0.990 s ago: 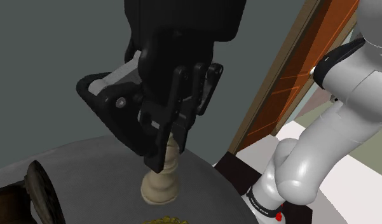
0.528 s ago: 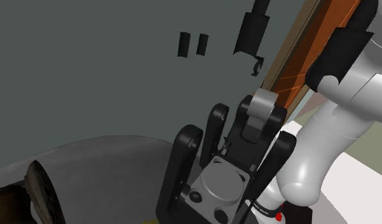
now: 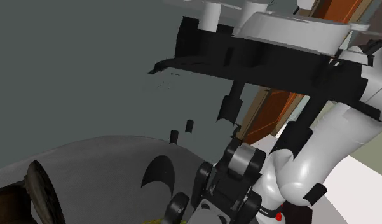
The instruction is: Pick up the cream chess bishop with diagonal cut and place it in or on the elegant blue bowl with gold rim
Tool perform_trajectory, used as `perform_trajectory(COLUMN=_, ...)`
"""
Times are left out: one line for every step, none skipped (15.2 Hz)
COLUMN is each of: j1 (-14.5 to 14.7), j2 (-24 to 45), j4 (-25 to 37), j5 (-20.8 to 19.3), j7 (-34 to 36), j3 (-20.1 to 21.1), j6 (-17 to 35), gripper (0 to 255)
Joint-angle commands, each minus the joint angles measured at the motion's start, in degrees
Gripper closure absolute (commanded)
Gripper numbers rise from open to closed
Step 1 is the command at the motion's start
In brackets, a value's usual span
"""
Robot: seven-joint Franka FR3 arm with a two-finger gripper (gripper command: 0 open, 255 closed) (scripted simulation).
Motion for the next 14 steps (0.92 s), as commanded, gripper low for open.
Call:
perform_trajectory(j1=-0.1, j2=-1.2, j4=-2.4, j5=0.8, j7=-0.9, j3=-0.6, j6=1.6, gripper=255)
perform_trajectory(j1=-0.1, j2=-1.8, j4=-3.7, j5=1.3, j7=-1.3, j3=-0.8, j6=2.4, gripper=255)
perform_trajectory(j1=0.0, j2=-2.4, j4=-4.9, j5=1.6, j7=-1.7, j3=-1.1, j6=3.2, gripper=255)
perform_trajectory(j1=0.0, j2=-2.9, j4=-6.0, j5=2.0, j7=-2.0, j3=-1.3, j6=3.9, gripper=255)
perform_trajectory(j1=0.0, j2=-3.4, j4=-7.2, j5=2.3, j7=-2.4, j3=-1.5, j6=4.7, gripper=255)
perform_trajectory(j1=0.1, j2=-3.8, j4=-8.3, j5=2.6, j7=-2.7, j3=-1.7, j6=5.5, gripper=255)
perform_trajectory(j1=0.1, j2=-4.3, j4=-9.4, j5=2.9, j7=-3.0, j3=-1.8, j6=6.2, gripper=255)
perform_trajectory(j1=0.2, j2=-4.7, j4=-10.5, j5=3.2, j7=-3.3, j3=-2.0, j6=7.0, gripper=255)
perform_trajectory(j1=0.2, j2=-5.1, j4=-11.6, j5=3.5, j7=-3.6, j3=-2.1, j6=7.7, gripper=255)
perform_trajectory(j1=0.3, j2=-5.5, j4=-12.6, j5=3.7, j7=-3.9, j3=-2.2, j6=8.5, gripper=255)
perform_trajectory(j1=0.3, j2=-5.5, j4=-12.7, j5=3.7, j7=-3.9, j3=-2.2, j6=8.5, gripper=255)
perform_trajectory(j1=0.3, j2=-5.5, j4=-12.6, j5=3.7, j7=-3.9, j3=-2.2, j6=8.5, gripper=255)
perform_trajectory(j1=0.3, j2=-5.5, j4=-12.6, j5=3.7, j7=-3.9, j3=-2.2, j6=8.5, gripper=255)
perform_trajectory(j1=0.3, j2=-5.5, j4=-12.6, j5=3.7, j7=-3.9, j3=-2.2, j6=8.5, gripper=255)
